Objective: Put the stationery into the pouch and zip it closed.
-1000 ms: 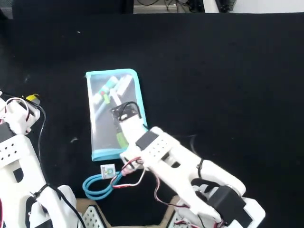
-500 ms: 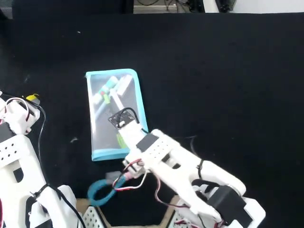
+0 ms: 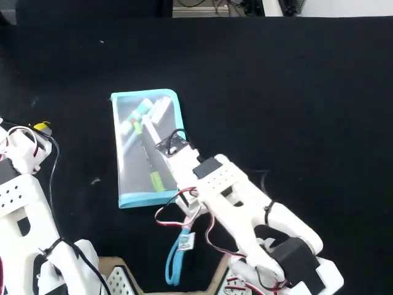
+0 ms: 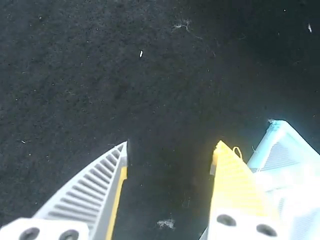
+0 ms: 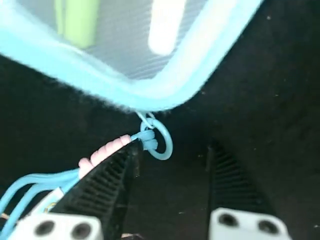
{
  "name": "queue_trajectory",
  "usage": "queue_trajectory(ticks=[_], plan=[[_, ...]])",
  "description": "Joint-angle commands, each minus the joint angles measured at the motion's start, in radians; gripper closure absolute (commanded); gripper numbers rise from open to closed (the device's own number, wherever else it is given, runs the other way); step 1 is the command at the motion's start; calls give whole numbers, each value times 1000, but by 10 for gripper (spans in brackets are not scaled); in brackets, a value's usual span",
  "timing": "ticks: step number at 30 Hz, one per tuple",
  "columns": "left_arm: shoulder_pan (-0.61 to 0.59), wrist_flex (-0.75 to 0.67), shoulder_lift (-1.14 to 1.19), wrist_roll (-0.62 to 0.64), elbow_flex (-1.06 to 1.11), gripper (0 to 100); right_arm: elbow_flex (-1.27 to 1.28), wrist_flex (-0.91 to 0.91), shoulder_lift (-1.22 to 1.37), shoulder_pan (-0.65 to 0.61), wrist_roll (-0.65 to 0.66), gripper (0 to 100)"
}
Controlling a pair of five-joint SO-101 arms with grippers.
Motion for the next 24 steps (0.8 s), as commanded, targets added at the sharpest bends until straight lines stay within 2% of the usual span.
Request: queue_trajectory(ticks=[1, 9, 11, 13, 16, 19, 21, 24], plan=[[-2, -17, -28, 2, -10, 730, -38, 12, -8, -54, -48, 799], [-2, -41, -28, 2, -2, 730, 44, -98, -2, -95, -77, 807], [-2, -40, -28, 2, -2, 730, 53, -106, -5, -95, -77, 863], [-2, -41, -28, 2, -2, 730, 50, -104, -10, -91, -77, 976], [-2, -40, -28, 2, -2, 730, 41, -98, -10, -81, -69, 985], [-2, -38, -28, 2, -2, 730, 21, -97, -12, -20, -68, 988], [-2, -38, -28, 2, -2, 730, 1, -84, -12, 43, -21, 988], [-2, -38, -28, 2, -2, 730, -64, -14, -12, 152, 195, 988]])
